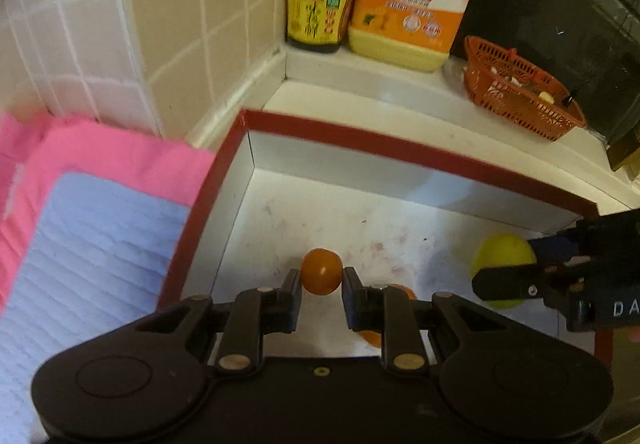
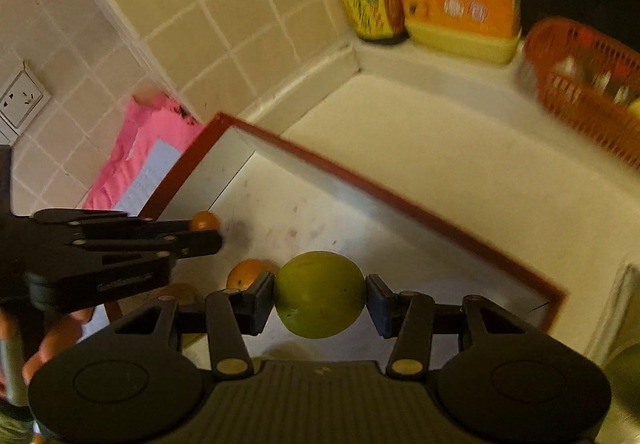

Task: Organize fruits
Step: 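Carry the tangerine and apple into the box and open both tools, then move both tools back over the mat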

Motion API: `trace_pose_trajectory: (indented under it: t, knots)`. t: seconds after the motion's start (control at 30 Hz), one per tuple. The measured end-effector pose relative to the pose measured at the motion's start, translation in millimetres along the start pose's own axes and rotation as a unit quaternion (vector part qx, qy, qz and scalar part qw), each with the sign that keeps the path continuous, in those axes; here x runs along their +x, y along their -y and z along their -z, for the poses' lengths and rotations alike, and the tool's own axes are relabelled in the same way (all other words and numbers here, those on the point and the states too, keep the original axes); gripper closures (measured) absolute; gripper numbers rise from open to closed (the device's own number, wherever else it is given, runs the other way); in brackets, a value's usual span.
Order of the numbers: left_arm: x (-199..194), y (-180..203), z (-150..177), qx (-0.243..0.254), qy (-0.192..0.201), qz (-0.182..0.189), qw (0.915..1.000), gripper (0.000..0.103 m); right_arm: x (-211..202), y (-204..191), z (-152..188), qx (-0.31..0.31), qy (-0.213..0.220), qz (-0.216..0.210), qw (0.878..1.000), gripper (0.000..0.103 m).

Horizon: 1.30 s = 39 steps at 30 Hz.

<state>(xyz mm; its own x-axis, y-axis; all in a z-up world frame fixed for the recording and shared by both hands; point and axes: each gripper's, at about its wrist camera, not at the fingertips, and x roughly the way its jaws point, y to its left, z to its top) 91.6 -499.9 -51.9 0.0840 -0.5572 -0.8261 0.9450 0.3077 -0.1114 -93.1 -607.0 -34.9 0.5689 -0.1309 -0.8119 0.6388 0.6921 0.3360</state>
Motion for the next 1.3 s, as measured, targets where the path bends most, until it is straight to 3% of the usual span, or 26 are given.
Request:
trace_pose_trajectory:
  t: [0.13, 0.27, 0.43, 0.47, 0.5, 0.57, 0.67, 0.87, 1.03, 1.2, 1.3]
  knots:
    - [8.9, -2.3, 3.9, -0.002, -0.013, -0.009, 0.9999, 0.078, 11.5, 3.7, 4.1, 0.004, -0.009, 0.022, 1.000, 0.052]
    - [17.1, -4.8, 7.1, -0.004, -0.025, -0.013, 0.9996, 0.078, 19.9, 10.8, 4.6, 0.026, -0.024, 0.001, 0.999, 0.052]
    - [18.6, -8.9, 11.5, -0.014, -0.027, -0.013, 0.9994, 0.078, 22.0, 4.9, 7.2, 0.021, -0.022, 0.006, 1.000, 0.051]
    - [18.6, -9.7, 11.7, -0.017, -0.027, -0.013, 0.9994, 0.074, 22.1, 4.5, 7.1, 0.022, -0.022, 0.006, 1.000, 0.050]
    - [17.8, -10.2, 11.7, -0.020, -0.026, -0.014, 0.9994, 0.059, 22.3, 4.6, 6.6, 0.024, -0.021, 0.006, 0.999, 0.050]
    - [11.8, -11.3, 12.7, -0.028, -0.020, -0.013, 0.9993, 0.039, 20.1, 5.2, 6.1, 0.030, -0.019, 0.004, 0.999, 0.049]
    - [-3.7, -7.4, 15.2, -0.023, -0.006, -0.011, 0.9997, 0.037, 8.7, 3.8, 5.5, 0.029, -0.006, 0.002, 1.000, 0.043]
    - [-59.1, -3.4, 37.2, -0.027, 0.040, -0.015, 0.9987, 0.034, -23.4, -1.0, 4.4, 0.031, 0.025, -0.005, 0.999, 0.039]
    - [-126.1, -22.3, 81.4, -0.064, 0.086, -0.041, 0.9934, 0.032, -46.2, -16.9, 7.8, 0.017, 0.043, -0.014, 0.999, 0.034]
    - [-204.1, -52.0, 138.8, -0.123, 0.127, -0.100, 0.9791, 0.026, -57.0, -45.7, 11.5, -0.002, 0.045, -0.039, 0.998, 0.029]
    - [-249.5, -70.8, 178.3, -0.165, 0.146, -0.152, 0.9636, 0.026, -57.8, -71.1, 12.8, -0.022, 0.041, -0.060, 0.997, 0.025]
